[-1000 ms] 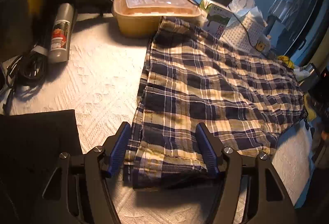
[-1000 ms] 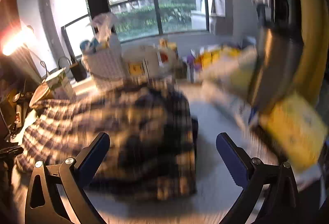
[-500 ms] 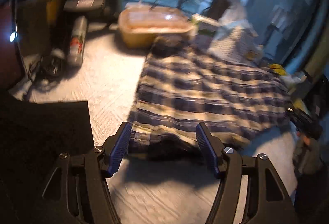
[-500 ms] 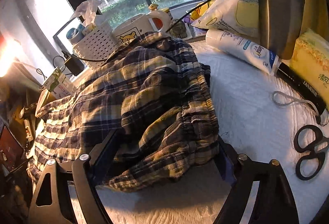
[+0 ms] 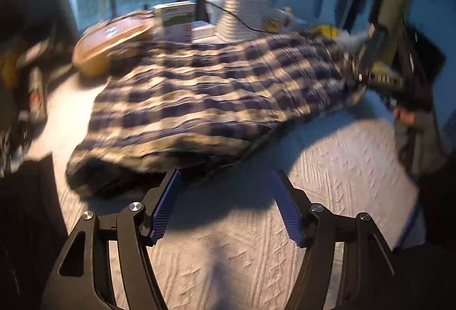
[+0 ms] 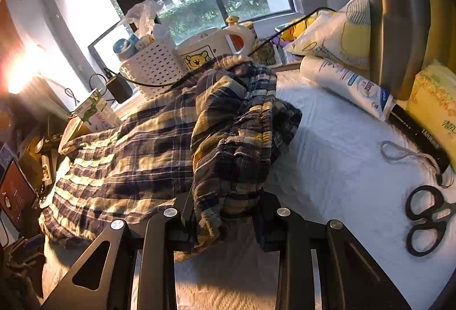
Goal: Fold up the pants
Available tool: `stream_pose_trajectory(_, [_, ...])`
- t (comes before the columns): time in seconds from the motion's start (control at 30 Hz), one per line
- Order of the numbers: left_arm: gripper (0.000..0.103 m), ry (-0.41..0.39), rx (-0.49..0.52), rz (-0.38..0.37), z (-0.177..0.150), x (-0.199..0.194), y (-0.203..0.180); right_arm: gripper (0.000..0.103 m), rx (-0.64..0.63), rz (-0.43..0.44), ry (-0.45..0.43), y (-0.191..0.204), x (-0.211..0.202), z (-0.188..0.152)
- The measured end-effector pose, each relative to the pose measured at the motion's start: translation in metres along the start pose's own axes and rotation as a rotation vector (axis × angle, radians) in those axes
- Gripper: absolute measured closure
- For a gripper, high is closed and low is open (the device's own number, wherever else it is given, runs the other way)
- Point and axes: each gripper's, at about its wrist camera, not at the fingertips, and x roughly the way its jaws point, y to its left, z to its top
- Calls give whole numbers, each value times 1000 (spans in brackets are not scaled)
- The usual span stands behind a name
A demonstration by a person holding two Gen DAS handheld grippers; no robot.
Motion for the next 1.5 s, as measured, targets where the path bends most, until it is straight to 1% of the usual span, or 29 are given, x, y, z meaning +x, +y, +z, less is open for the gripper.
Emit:
stream_pose_trajectory(0.03, [37,0,44,21,2,4,-9,72,-3,7,-1,-1,-2,0])
stream_pose_trajectory(0.13, [37,-18,134,104,9,12,-21,72,-11,21,-3,-2,-4,0])
stream_pose_trajectory(0.2, [37,-34,181,131,13,21,-25,72,-15,31,-5,-3,-5,0])
stream_pose_trajectory(0.23, [37,-22,197,151,14,28,-26,72,-16,35,-8,-3,-6,-1])
stream_pose_trajectory(0.3, [37,27,226,186,17,47,-27,72,-17,44,-12,-5,-7,-1])
stream_pose_trajectory(0.37, [39,52,221,180,17,61,-23,72,-21,50,-18,-5,-7,0])
stream_pose_trajectory(0.4, [43,35,189,151,19,61,-19,72,-24,52,-20,-5,-7,0])
stream_pose_trajectory(0.43, [58,53,158,115,21,64,-15,72,-27,53,-23,-5,-7,0])
stream_pose_trajectory(0.47, [76,58,140,99,23,64,-14,72,-28,53,-24,-6,-8,0])
stream_pose_trajectory(0.5, [82,63,135,110,25,64,-12,72,-29,53,-25,-6,-8,-1])
stream_pose_trajectory(0.53, [89,63,135,105,25,63,-13,72,-32,57,-26,-6,-8,-1])
stream_pose_trajectory(0.57, [93,64,129,91,25,60,-13,72,-36,59,-28,-6,-8,0])
stream_pose_trajectory(0.67, [95,54,117,81,20,48,-22,72,-61,49,-45,-2,-12,0])
stream_pose_trajectory(0.87, [95,55,54,10,12,29,-23,73,-88,27,-78,0,-32,1])
stream_pose_trajectory(1.03, [95,67,29,-19,-1,21,-26,73,-112,13,-96,3,-58,-8])
stream_pose_trajectory(1.13, [95,75,15,-35,-13,12,-33,73,-118,7,-100,1,-73,-18])
stream_pose_trajectory(1.2, [93,92,-3,-57,-25,8,-36,73,-117,1,-96,-1,-79,-28])
stream_pose_trajectory(1.23, [90,104,-16,-66,-32,7,-35,73,-112,-4,-88,-4,-80,-33])
stream_pose_trajectory(1.27, [89,115,-27,-67,-37,5,-33,73,-109,-9,-80,-6,-79,-38])
stream_pose_trajectory(1.4, [89,160,-92,-99,-60,-7,-17,73,-67,-52,-36,-22,-74,-58])
stream_pose_trajectory(1.47, [89,183,-109,-81,-71,-17,-6,71,-33,-56,-21,-30,-74,-65])
stream_pose_trajectory(1.5, [89,180,-111,-69,-75,-23,-2,66,-19,-54,-23,-33,-75,-66])
